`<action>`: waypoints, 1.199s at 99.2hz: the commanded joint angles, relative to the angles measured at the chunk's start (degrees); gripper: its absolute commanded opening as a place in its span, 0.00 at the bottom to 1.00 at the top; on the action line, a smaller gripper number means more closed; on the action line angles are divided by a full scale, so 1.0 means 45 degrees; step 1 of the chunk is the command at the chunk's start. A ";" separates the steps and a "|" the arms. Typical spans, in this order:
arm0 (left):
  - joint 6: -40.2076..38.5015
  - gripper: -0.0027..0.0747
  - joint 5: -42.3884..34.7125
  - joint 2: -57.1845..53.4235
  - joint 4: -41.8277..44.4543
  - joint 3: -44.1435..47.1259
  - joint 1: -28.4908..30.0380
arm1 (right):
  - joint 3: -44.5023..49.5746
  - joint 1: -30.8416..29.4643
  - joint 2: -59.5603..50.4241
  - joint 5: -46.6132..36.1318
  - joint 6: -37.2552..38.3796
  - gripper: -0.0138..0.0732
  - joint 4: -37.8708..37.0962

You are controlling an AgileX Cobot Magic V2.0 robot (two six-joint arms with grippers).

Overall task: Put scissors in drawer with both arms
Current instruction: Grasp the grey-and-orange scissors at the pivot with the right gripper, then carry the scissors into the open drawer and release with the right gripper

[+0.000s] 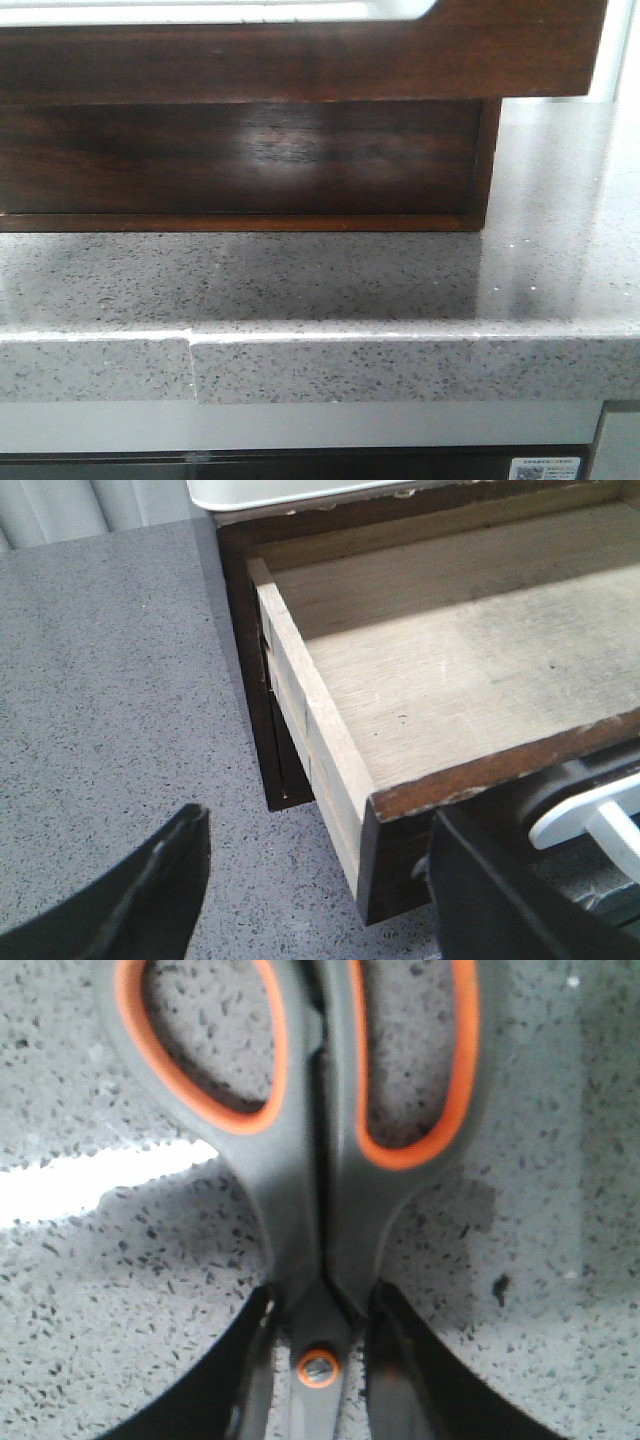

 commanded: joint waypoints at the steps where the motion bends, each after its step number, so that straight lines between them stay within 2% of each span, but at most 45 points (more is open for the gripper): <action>1: -0.0135 0.60 -0.0988 0.0125 -0.0256 -0.0349 -0.0080 | -0.0397 -0.0102 -0.0515 -0.0182 -0.0183 0.33 -0.0045; 61: -0.0135 0.60 -0.0964 0.0125 -0.0256 -0.0349 -0.0080 | -0.0423 -0.0102 -0.0090 0.0159 -0.0343 0.32 -0.0045; 86: -0.0135 0.60 -0.0964 0.0125 -0.0256 -0.0349 -0.0080 | -0.0423 -0.0102 -0.0090 0.0057 -0.0527 0.18 -0.0045; 119: -0.0135 0.60 -0.0964 0.0125 -0.0256 -0.0349 -0.0080 | -0.0950 0.0076 -0.1647 0.0072 -0.0547 0.18 0.0095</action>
